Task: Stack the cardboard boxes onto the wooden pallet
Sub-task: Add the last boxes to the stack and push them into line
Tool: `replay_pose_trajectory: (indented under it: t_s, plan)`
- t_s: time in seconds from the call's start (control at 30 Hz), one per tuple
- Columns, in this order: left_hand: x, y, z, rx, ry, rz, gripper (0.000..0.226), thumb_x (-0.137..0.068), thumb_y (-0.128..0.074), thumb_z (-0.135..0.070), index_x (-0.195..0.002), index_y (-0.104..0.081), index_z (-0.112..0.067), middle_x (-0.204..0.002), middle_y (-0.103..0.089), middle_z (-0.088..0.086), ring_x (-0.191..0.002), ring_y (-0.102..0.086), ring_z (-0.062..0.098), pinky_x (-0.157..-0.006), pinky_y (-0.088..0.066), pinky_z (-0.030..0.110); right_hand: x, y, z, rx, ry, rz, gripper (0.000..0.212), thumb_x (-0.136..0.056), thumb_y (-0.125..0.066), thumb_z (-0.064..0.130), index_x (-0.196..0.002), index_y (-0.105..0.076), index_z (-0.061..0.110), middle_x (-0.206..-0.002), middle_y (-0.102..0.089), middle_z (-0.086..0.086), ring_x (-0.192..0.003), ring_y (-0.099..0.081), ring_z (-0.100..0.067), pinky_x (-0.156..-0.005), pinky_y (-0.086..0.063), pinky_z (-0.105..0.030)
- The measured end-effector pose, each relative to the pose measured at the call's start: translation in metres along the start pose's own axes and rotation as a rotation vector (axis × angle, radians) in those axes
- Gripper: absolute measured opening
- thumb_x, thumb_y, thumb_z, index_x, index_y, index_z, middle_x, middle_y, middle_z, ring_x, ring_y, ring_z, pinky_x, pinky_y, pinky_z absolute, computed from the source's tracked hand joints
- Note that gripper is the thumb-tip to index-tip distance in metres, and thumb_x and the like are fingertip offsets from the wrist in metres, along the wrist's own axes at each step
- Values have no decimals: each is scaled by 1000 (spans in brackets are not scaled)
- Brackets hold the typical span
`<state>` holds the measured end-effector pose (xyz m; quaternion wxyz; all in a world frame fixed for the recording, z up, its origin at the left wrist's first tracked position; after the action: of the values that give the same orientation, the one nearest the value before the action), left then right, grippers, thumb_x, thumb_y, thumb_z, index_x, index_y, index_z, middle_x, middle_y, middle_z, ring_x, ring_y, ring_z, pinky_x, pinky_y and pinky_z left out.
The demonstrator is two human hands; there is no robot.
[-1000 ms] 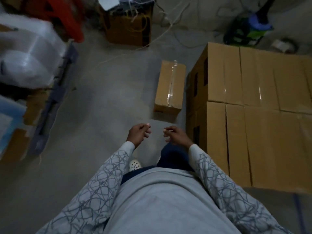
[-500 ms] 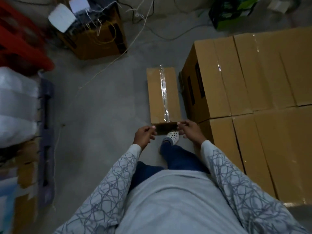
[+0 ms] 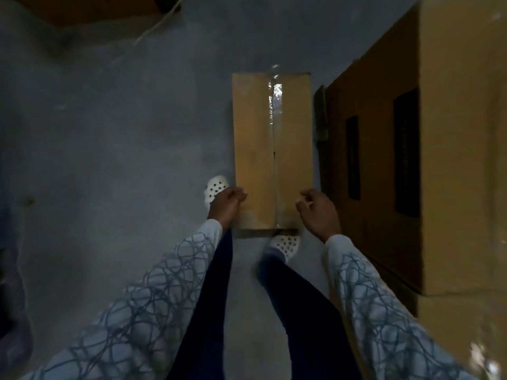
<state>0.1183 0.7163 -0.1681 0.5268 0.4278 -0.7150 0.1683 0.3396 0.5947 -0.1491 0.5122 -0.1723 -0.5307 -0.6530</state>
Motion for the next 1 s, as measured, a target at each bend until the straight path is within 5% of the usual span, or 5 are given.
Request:
replay_pose_trajectory:
  t_s: [0.13,0.23,0.4,0.67,1.0]
  plan:
    - [-142,-25,5,-94,-57,-105,66,-93,-65,-33,-153,-42,-16,-148,-51,5,-131,-52,28,-110,-44,40,-136,-38,-42,72,-138,-126,68,-98,-63,33,-156,-33,14,-156,-35,-19,-143,-36,-39,-113,-33,-51]
    - [-199,-38,11,-47,-58,-126,46,-87,-61,-32,-132,-63,-21,-122,-67,-6,-108,-64,22,-100,-53,44,-190,-48,-60,-26,-224,-249,87,-99,-63,41,-164,-14,12,-165,-26,-15,-150,-27,-38,-119,-24,-57]
    - [-192,-42,5,65,-5,-147,45,-79,-69,-28,-122,-63,-19,-107,-70,-4,-97,-66,21,-89,-58,42,-194,-45,-59,-172,-287,-303,82,-93,-66,52,-160,-29,23,-162,-37,-4,-147,-35,-34,-117,-21,-63]
    - [2,38,-61,61,-46,-237,70,-58,-68,-45,-125,-57,-30,-117,-66,-5,-106,-64,25,-97,-54,49,-4,45,46,-246,-182,-346,58,-93,-68,49,-139,-54,17,-140,-58,-6,-130,-52,-32,-108,-31,-54]
    - [349,154,-152,-325,-311,-516,68,-78,-65,-51,-137,-50,-21,-143,-52,11,-134,-37,34,-114,-24,50,349,123,133,-448,-181,-380,42,-101,-53,53,-123,-66,19,-118,-68,-3,-104,-63,-25,-85,-39,-32]
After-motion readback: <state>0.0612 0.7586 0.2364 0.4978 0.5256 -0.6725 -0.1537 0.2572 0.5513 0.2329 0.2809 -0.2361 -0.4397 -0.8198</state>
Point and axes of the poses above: each hand's wrist, its own x-axis away from the middle knuckle, its own y-axis out of the back of the hand, z = x × y, the point moved 8 cm from there along -x, towards the middle knuckle
